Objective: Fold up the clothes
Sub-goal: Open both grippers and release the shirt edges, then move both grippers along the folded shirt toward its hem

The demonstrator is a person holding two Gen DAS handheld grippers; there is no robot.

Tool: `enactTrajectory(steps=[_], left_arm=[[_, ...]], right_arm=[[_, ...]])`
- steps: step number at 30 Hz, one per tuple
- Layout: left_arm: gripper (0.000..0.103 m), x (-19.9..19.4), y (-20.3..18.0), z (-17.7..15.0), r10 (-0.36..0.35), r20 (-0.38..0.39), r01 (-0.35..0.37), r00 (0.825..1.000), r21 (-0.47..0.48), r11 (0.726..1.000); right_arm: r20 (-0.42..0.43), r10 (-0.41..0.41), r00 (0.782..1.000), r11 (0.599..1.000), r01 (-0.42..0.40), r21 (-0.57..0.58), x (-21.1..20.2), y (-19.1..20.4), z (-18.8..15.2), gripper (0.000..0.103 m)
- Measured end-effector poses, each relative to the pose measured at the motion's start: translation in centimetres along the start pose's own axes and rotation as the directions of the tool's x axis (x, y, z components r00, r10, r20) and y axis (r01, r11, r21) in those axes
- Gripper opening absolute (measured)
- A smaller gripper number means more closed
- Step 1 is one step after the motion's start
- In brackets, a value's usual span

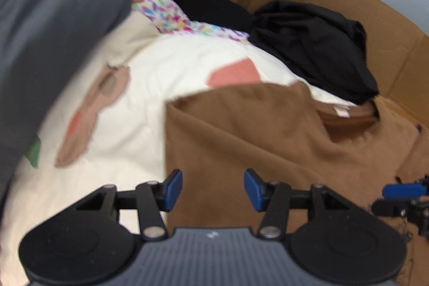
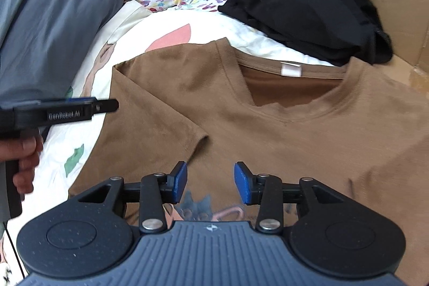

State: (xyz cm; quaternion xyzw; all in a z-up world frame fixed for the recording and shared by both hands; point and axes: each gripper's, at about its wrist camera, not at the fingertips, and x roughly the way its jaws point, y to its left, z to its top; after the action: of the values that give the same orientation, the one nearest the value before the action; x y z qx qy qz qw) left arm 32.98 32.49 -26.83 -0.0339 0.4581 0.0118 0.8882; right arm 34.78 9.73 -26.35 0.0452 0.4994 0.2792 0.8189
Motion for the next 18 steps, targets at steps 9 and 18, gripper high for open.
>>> enactTrajectory(steps=[9,18], left_arm=[[0.054,0.9,-3.0,-2.7,-0.004,-0.061,0.004,0.998,0.009,1.0],[0.054,1.1,-3.7,-5.3,0.011,-0.118,-0.014,0.993,-0.02,1.0]], right_arm=[[0.017,-0.043,0.999,0.999,0.043,0.0,-4.1,-1.9,-1.4,0.044],[0.034,-0.066,0.997,0.998,0.066,0.002,-7.4,-3.6,-2.4,0.044]])
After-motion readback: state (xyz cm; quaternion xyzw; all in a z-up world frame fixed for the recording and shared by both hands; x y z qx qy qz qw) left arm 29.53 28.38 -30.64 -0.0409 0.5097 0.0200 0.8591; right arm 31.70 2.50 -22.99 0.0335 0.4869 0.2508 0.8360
